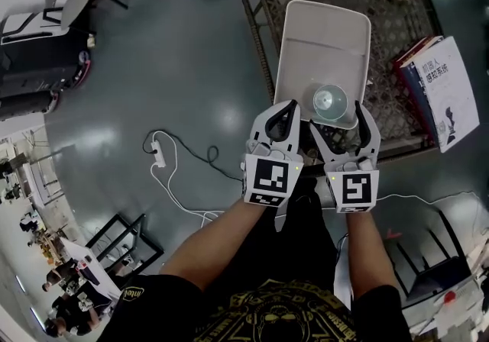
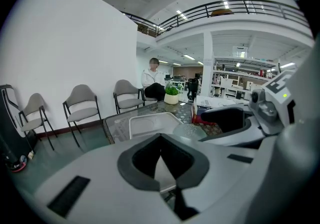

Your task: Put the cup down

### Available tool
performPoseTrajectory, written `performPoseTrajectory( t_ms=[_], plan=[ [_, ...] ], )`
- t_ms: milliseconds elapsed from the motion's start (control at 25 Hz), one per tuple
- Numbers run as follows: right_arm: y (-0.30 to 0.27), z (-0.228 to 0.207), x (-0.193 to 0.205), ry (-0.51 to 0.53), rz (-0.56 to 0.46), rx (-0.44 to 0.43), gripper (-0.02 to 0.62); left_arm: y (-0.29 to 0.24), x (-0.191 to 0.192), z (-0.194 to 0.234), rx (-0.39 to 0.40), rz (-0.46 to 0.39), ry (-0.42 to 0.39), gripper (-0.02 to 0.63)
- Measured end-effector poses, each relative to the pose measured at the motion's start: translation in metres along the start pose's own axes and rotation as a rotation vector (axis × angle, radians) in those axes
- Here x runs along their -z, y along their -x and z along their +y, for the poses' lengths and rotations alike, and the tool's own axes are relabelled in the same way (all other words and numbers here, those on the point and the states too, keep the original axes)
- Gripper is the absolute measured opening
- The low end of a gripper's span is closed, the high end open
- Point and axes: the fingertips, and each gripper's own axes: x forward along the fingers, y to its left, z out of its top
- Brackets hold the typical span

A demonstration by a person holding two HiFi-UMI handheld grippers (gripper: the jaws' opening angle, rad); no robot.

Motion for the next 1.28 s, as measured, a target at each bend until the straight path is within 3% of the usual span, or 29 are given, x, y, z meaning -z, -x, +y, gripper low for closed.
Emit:
performPoseTrajectory(
  t_ms=[640,1040,1280],
  plan=[
    [0.029,0.003,-0.019,0.012,-0.002,0.021,0.408,0.032,-0.009,-0.006,-0.019,-0.024,0.000,-0.012],
    [0.046,0.016,-0.029,0.009,-0.001,-0.008,0.407,0.045,-0.010,-0.012,-0.017,-0.028,0.005,-0.012],
    [0.059,0.030,-0.055,-0.006,-0.029,-0.040,0.377,0.062,-0.021,-0.018,0.008,-0.045,-0.013,-0.012]
  ],
)
